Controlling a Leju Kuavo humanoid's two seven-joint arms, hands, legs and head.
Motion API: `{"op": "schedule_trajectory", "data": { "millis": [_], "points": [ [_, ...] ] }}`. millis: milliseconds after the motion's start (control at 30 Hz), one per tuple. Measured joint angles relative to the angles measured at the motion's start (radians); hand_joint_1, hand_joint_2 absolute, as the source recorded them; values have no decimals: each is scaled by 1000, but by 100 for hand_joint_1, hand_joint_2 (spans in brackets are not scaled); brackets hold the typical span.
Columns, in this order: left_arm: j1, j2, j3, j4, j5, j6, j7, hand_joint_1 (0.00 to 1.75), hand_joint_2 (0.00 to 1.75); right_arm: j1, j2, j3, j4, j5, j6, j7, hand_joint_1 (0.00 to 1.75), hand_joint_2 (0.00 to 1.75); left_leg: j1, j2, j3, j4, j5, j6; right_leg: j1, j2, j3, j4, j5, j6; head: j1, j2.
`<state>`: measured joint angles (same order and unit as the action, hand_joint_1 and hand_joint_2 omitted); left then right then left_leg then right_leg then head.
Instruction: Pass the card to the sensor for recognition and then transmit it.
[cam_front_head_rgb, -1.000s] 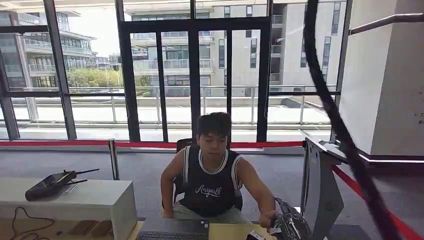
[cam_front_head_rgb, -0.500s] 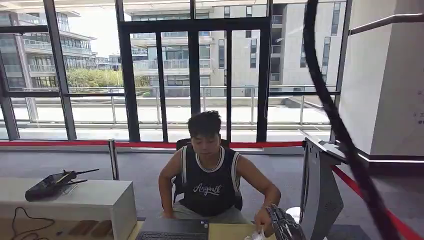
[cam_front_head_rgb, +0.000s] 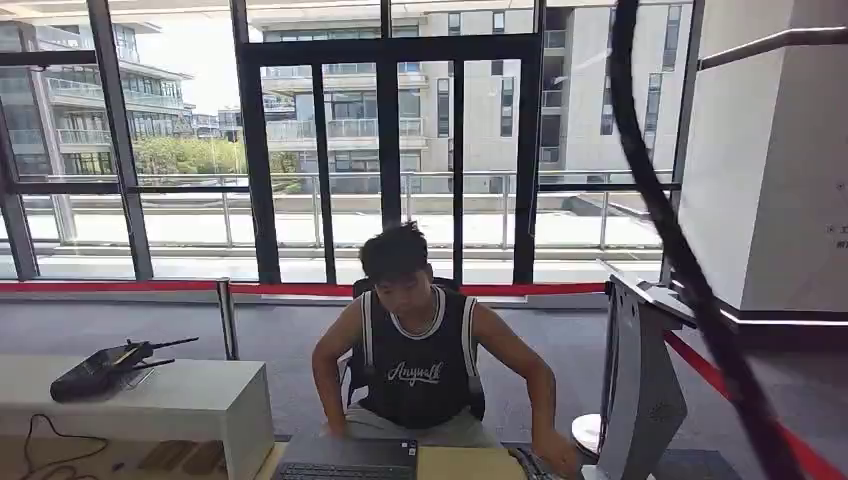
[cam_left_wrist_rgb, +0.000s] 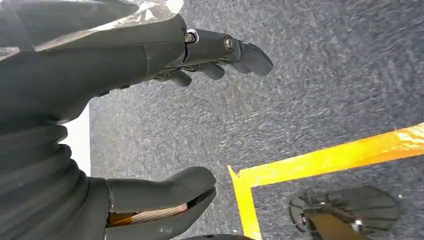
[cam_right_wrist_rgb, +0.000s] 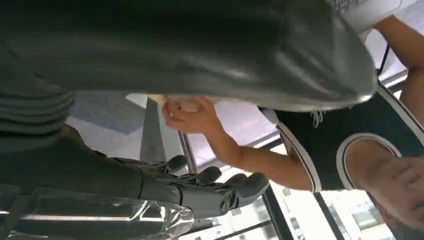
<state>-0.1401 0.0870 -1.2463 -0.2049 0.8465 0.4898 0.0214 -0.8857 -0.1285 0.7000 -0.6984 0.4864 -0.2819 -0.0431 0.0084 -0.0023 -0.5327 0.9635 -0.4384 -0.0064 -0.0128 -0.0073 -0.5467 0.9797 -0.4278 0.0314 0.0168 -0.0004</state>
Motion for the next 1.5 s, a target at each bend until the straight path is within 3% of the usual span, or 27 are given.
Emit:
{"op": "schedule_trajectory", "data": {
  "millis": [333,600,800,1000,1500],
  "points": [
    [8,1,4,0,23,13,17,0,175,240,-66,8,-247,-59,-23,9,0,0,0,0,0,0,0,0,0,0,0,0,0,0,0,0],
    [9,3,5,1,21,13,20,0,175,338,-108,8,-342,-45,-47,25,0,0,0,0,0,0,0,0,0,0,0,0,0,0,0,0],
    [8,5,5,1,15,13,29,0,175,369,-134,21,-385,105,-66,99,0,0,0,0,0,0,0,0,0,0,0,0,0,0,0,0],
    [7,5,5,1,1,11,32,0,175,379,-138,55,-380,396,-106,182,0,0,0,0,0,0,0,0,0,0,0,0,0,0,0,0],
    [6,6,5,1,-6,8,39,0,175,387,-82,95,-276,498,-137,182,0,0,0,0,-1,-1,0,0,0,0,0,0,0,0,0,0]
  ]
}}
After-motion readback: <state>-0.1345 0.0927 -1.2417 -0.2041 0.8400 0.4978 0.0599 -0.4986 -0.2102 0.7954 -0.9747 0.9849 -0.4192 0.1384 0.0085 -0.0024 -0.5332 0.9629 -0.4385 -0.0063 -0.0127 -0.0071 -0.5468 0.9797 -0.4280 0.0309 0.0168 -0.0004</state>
